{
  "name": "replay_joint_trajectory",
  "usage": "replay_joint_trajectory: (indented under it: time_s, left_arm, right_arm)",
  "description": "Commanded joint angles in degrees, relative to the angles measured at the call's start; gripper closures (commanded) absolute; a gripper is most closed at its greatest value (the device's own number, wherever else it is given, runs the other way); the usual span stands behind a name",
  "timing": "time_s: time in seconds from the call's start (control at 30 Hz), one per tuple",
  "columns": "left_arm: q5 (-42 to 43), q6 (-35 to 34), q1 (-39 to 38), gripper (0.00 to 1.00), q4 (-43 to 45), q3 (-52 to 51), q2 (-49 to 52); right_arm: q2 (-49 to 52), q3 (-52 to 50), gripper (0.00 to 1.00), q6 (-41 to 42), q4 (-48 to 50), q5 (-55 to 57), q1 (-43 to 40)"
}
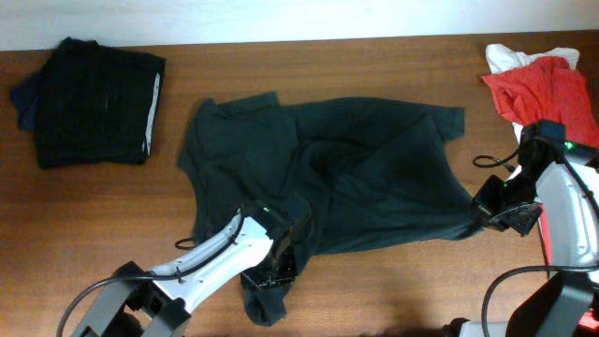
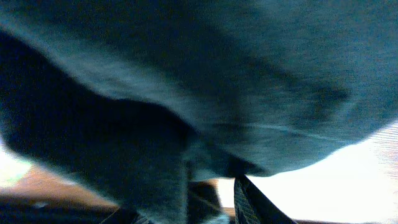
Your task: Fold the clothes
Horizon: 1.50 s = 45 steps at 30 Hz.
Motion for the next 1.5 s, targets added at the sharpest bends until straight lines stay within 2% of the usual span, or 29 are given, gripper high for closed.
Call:
replay_joint_trajectory:
  time_s: [0.0,0.03,0.17,0.3,0.43,0.53,0.63,0.73,0.87,1.13,1.3,1.47]
  left_arm:
    - [-6.8,-1.0,1.2,0.87,-7.4,3.7,0.0]
    - [-9.2,-1.0,2.3,0.99,-12.0,6.1,0.0]
    - [-13.5,-1.0,5.0,0.99,-21.4,11.8,-2.2]
    - [-14.9,-1.0,7.3,0.99,-25.7,13.2,-13.4]
    - [-19.7,-1.0,11.6,0.99,-26.3,13.3,-27.6]
    - [-24.1,-0.9,18.6,0.99,-25.8,13.3,-37.0]
    - [-28.2,-0.9,24.5,0.99,-24.0,13.3,-40.9]
    - [-30.4,-0.7,26.5,0.99,-21.2,13.2,-39.7]
    - [-32.5,-0.7,26.5,0.99,-12.2,13.1,-35.8]
    - [-37.0,0.2,26.5,0.99,12.9,13.1,-14.7]
    - [-37.0,0.2,26.5,0.99,20.3,13.1,-6.3]
    - [-37.0,0.2,26.8,0.99,25.1,13.1,-1.3]
  right_arm:
    - [-0.8,0.5,0.96,0.0,-0.1,0.1,0.3]
    - [-0.8,0.5,0.96,0.0,-0.1,0.1,0.3]
    - [-1.0,2.1,0.96,0.0,-2.3,0.1,0.1]
    - [-2.4,8.4,0.96,0.0,-7.5,0.2,0.1]
    - [-5.2,12.9,0.96,0.0,-11.1,1.7,0.1]
    - [-7.9,13.8,0.96,0.0,-12.0,1.9,0.1]
    - [-9.1,14.6,0.96,0.0,-11.7,1.9,0.1]
    - [-9.1,15.7,0.96,0.0,-10.2,1.8,0.1]
    - [-9.1,15.9,0.96,0.0,-4.4,-1.3,0.2]
    - [-6.2,15.9,0.96,0.1,14.2,-5.0,0.2]
    - [0.5,15.9,0.96,0.1,18.9,-4.6,0.2]
    - [7.2,15.8,0.96,0.1,18.9,-4.4,0.2]
